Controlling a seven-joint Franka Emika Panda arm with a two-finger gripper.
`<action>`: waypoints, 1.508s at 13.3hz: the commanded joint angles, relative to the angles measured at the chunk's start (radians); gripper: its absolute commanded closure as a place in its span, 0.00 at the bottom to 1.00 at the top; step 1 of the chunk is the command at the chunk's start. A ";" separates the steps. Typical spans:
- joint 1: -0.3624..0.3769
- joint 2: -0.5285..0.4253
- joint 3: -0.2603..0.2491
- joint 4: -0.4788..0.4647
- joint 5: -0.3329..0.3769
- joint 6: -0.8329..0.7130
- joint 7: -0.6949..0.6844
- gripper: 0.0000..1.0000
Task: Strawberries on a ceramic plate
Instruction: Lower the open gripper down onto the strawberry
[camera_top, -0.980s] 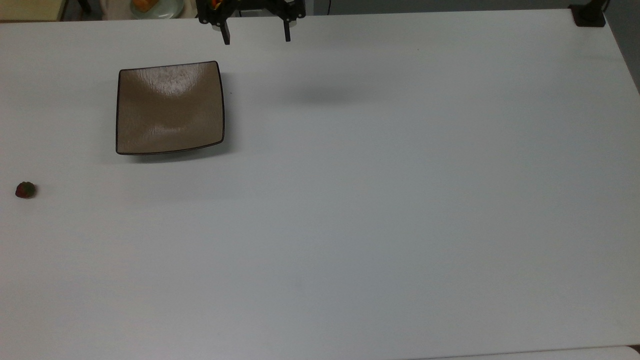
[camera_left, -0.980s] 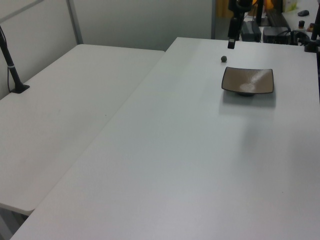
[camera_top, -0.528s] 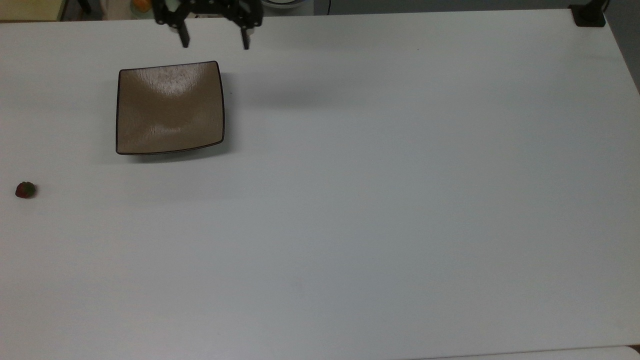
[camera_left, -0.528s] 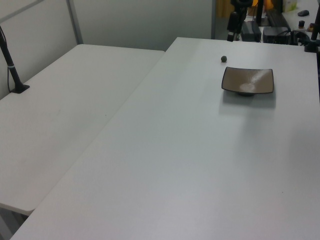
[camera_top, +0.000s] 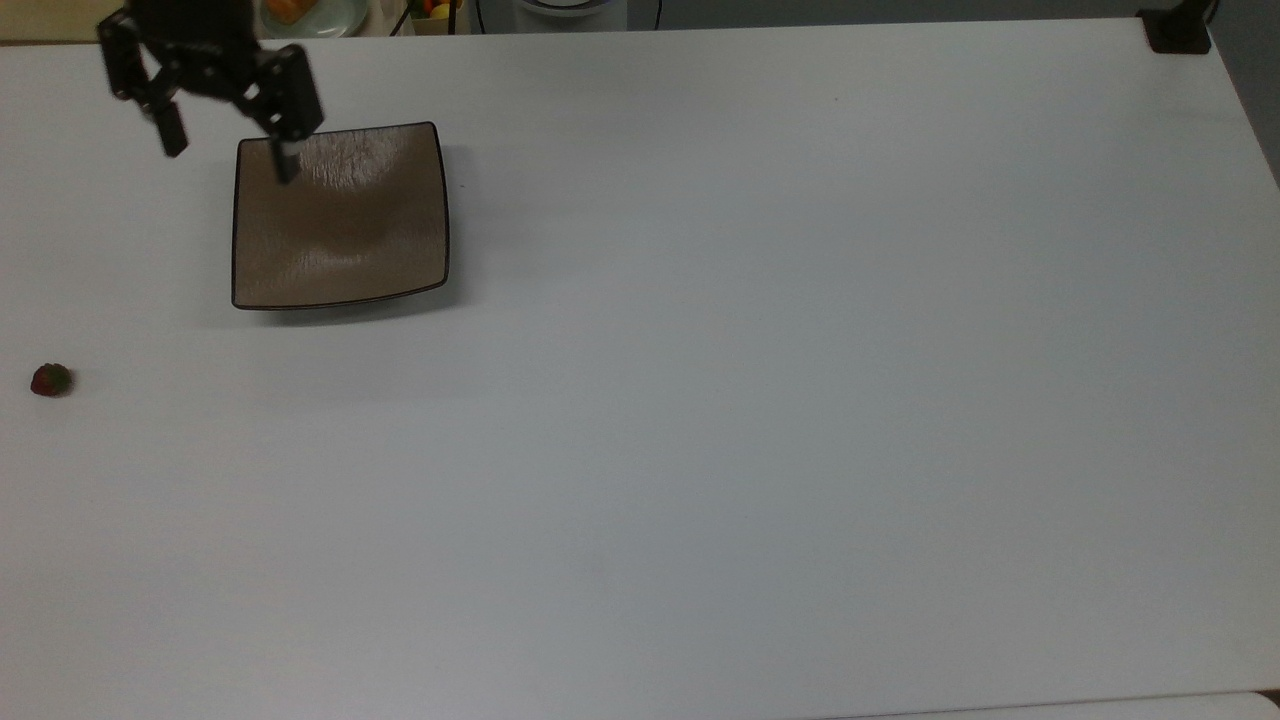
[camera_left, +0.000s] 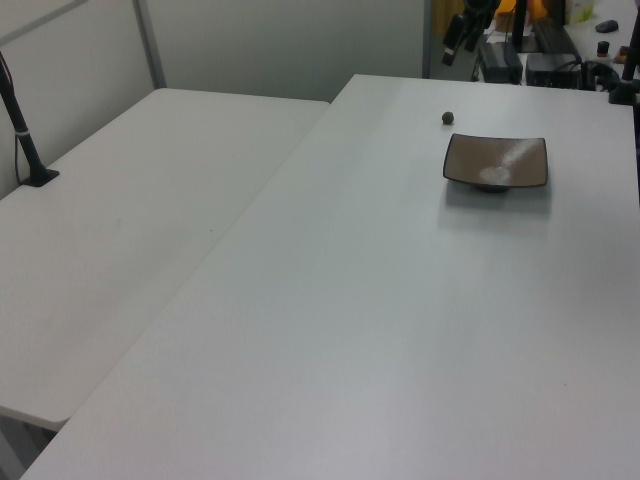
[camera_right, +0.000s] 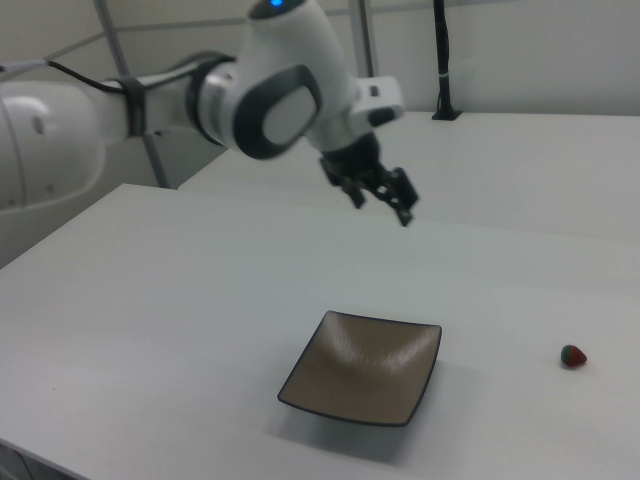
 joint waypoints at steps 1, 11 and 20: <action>-0.061 0.085 -0.002 0.007 0.013 0.173 -0.006 0.00; -0.211 0.443 -0.002 0.251 0.011 0.348 -0.003 0.00; -0.256 0.645 -0.002 0.340 0.008 0.552 0.000 0.00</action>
